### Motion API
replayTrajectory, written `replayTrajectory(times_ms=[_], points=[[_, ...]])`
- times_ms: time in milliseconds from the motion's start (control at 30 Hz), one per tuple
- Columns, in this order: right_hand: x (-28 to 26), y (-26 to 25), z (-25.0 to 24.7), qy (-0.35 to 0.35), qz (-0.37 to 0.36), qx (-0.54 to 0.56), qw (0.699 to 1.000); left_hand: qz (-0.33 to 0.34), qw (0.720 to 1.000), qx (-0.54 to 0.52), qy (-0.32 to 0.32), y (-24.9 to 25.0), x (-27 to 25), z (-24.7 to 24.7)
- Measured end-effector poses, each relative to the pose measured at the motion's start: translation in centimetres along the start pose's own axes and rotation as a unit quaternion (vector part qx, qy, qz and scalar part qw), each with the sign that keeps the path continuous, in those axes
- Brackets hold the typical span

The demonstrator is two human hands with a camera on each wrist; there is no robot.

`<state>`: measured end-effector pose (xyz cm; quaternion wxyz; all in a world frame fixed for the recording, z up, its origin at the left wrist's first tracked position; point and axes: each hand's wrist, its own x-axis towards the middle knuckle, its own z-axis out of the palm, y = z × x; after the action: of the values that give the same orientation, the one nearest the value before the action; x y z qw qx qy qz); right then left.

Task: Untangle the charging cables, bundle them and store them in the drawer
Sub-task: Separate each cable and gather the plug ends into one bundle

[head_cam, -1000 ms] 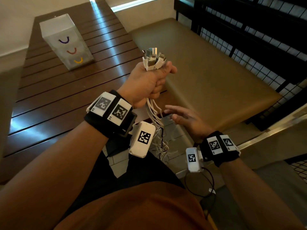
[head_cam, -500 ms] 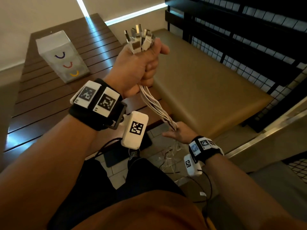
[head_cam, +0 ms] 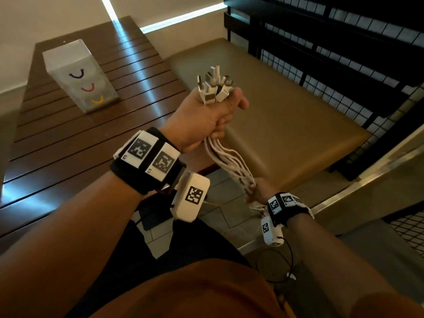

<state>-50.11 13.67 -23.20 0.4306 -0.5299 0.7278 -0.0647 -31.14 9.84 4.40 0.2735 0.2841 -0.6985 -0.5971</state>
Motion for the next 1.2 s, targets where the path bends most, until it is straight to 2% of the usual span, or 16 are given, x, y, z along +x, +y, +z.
replayTrajectory(times_ms=[67,133,200,233,267,300,367,467,567,667,767,833,900,933,1067,1200], points=[[-1.0,-0.2,-1.1,-0.071,-0.019,0.025,0.997,-0.003,1.0,0.0,0.002,-0.7,-0.3,0.2],[-2.5,-2.1,-3.3,-0.037,-0.05,0.069,0.996,-0.012,1.0,0.004,0.026,-1.4,-0.4,0.5],[-4.6,-4.8,-5.7,0.144,-0.125,0.149,0.97,-0.032,0.998,-0.017,0.056,-2.1,-0.4,1.0],[-6.2,-6.7,-6.8,0.237,-0.17,0.225,0.93,-0.038,0.996,-0.03,0.069,-2.4,-0.3,1.2],[-7.5,-8.6,-7.5,0.275,-0.219,0.312,0.882,-0.04,0.995,-0.04,0.08,-2.8,-0.1,1.3],[-8.8,-10.4,-7.9,0.255,-0.267,0.379,0.848,-0.037,0.994,-0.048,0.09,-3.1,0.0,1.4],[-10.8,-13.6,-7.3,0.14,-0.343,0.428,0.825,-0.026,0.99,-0.067,0.119,-3.4,0.2,1.7],[-10.7,-15.8,-4.4,0.018,-0.36,0.414,0.836,-0.036,0.969,-0.149,0.196,-3.1,0.2,1.5],[-9.3,-15.6,-0.6,0.076,-0.369,0.304,0.875,-0.044,0.95,-0.19,0.245,-2.4,-0.5,-0.2],[-8.7,-14.6,0.4,0.091,-0.335,0.242,0.906,-0.056,0.957,-0.13,0.254,-2.6,-2.0,-1.6],[-10.0,-15.2,-2.3,-0.04,-0.315,0.157,0.935,-0.071,0.957,-0.114,0.256,-3.1,-3.2,-2.9],[-11.2,-16.7,-5.1,0.004,-0.338,0.189,0.922,-0.068,0.96,-0.123,0.242,-3.1,-3.8,-3.8],[-12.9,-19.8,-7.8,0.112,-0.378,0.275,0.877,-0.052,0.971,-0.079,0.219,-3.0,-4.5,-3.9],[-13.5,-21.5,-8.9,0.132,-0.394,0.299,0.859,-0.044,0.976,-0.05,0.208,-3.1,-4.8,-3.8],[-14.2,-26.8,-10.7,0.169,-0.439,0.169,0.866,-0.058,0.979,0.001,0.195,-3.6,-5.6,-3.4],[-13.7,-29.1,-9.8,0.065,-0.434,0.0,0.899,-0.044,0.976,0.037,0.211,-3.6,-6.0,-3.7]])
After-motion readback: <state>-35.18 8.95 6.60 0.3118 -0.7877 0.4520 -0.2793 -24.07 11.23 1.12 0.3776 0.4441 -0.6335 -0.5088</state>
